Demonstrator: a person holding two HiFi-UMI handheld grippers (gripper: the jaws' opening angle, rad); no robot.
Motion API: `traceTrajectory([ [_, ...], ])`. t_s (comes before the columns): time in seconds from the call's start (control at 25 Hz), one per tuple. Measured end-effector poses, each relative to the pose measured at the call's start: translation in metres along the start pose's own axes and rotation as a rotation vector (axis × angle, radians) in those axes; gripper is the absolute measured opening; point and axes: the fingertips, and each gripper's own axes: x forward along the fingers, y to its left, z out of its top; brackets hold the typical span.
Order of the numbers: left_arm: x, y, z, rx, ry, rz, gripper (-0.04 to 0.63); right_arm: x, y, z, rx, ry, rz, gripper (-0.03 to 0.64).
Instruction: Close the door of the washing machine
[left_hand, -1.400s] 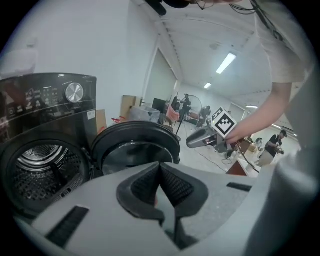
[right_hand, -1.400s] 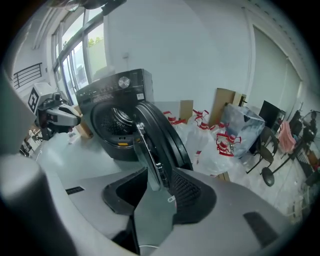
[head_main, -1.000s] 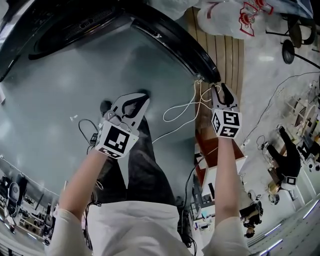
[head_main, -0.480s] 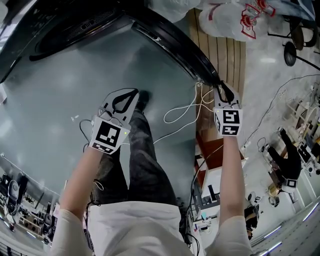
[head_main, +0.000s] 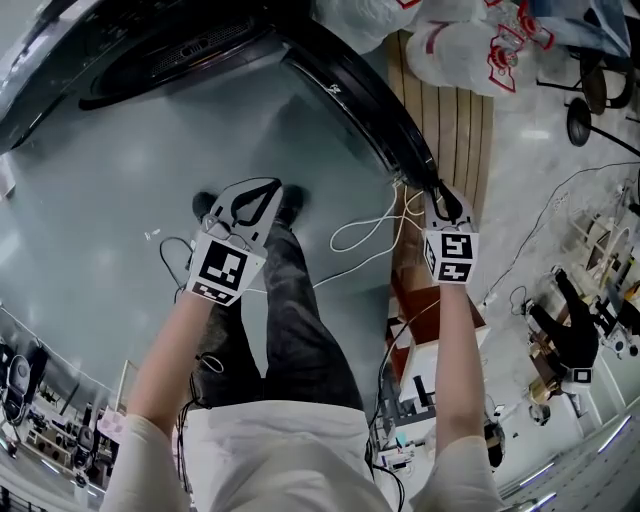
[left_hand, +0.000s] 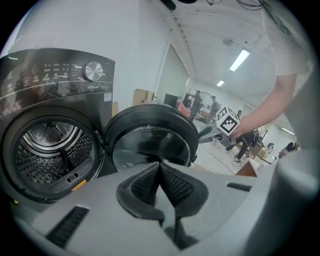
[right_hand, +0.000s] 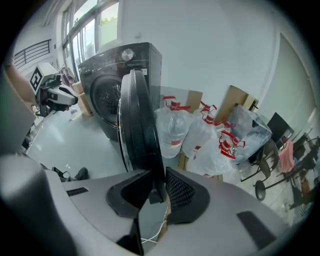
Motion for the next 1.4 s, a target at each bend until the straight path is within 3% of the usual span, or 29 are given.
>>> traceTrajectory([
  [0.84,-0.100,0.046,-0.069,0.046,0.014,-0.065,0.008,-0.009,0.152,-0.013,0.103,0.086,-0.027,0.094],
  [1.4,-0.160,0.088,-0.114,0.036,0.038,-0.067,0.008,-0.001,0.284,0.012,0.175,0.076,0.069,0.101],
])
